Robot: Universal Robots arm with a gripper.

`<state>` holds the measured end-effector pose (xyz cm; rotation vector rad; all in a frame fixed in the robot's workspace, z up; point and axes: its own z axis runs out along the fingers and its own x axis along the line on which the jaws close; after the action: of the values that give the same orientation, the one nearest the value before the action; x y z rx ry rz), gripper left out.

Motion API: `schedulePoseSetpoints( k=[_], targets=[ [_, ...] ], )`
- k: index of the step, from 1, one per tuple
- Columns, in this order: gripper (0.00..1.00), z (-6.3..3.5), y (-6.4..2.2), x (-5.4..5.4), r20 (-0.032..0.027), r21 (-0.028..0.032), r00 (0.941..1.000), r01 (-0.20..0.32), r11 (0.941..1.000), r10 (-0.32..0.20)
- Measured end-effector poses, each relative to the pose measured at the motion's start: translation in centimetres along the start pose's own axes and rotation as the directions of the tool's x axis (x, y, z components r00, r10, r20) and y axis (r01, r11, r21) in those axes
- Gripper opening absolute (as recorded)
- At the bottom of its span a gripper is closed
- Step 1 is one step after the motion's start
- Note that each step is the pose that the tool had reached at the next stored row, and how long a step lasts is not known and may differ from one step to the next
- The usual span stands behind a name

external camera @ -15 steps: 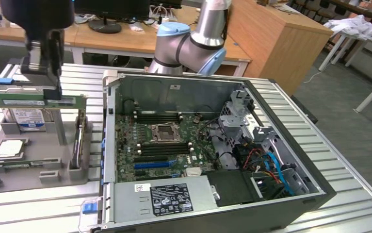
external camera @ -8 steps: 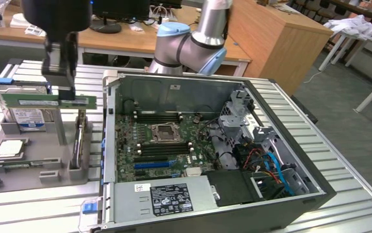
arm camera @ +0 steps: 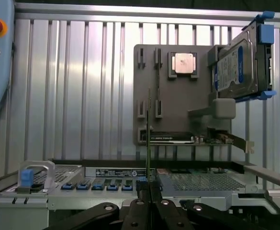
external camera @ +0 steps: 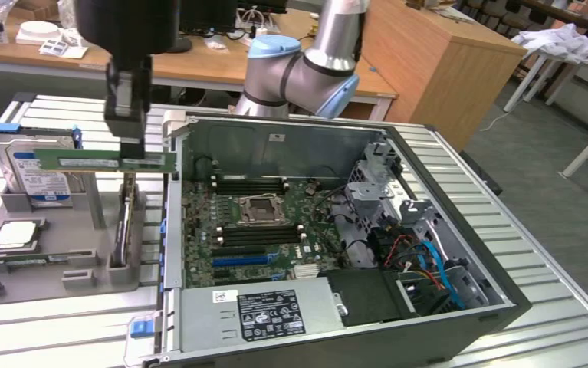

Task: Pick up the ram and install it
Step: 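Pick up the ram and move it above insertion slot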

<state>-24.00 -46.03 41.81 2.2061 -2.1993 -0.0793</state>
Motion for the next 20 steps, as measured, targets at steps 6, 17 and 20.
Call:
schedulePoseSetpoints(
  k=[6,17,20],
  targets=[
    [0.11,-0.1,-1.78,0.0,-0.0002,-0.0015,1.0,0.0,1.0,0.0],
    [0.11,-0.29,-5.24,0.0,-0.0001,-0.003,1.0,0.0,1.0,0.0],
    [0.11,-0.34,-6.29,0.0,0.0,-0.0031,1.0,0.0,1.0,0.0]
  ],
)
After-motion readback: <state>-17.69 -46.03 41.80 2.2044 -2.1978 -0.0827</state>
